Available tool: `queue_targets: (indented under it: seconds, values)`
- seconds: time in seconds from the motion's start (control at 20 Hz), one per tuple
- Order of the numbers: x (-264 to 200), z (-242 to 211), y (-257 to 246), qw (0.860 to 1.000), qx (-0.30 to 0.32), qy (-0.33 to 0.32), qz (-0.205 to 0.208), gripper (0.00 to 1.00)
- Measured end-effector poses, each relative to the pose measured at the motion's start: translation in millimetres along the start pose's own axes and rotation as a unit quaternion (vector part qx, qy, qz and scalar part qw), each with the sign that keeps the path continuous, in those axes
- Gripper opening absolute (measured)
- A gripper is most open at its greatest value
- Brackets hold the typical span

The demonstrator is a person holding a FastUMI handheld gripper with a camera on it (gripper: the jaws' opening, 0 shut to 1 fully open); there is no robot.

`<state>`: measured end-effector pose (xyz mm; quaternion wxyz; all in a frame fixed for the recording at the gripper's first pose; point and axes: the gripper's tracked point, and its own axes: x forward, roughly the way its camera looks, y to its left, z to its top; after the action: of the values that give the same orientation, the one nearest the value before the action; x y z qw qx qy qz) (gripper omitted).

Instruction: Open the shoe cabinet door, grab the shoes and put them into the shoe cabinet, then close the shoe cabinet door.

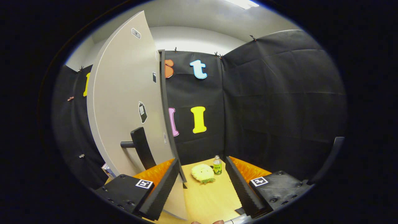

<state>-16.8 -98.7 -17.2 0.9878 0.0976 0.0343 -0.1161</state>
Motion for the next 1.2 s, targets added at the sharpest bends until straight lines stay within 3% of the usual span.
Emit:
queue_targets:
  seconds: [0.8, 1.2]
  values:
    - [23.1, -25.8, 189.0, 0.987, 0.019, 0.025, 0.157, 0.98]
    - [11.4, -7.9, 244.1, 0.981, -0.014, -0.017, 0.193, 0.98]
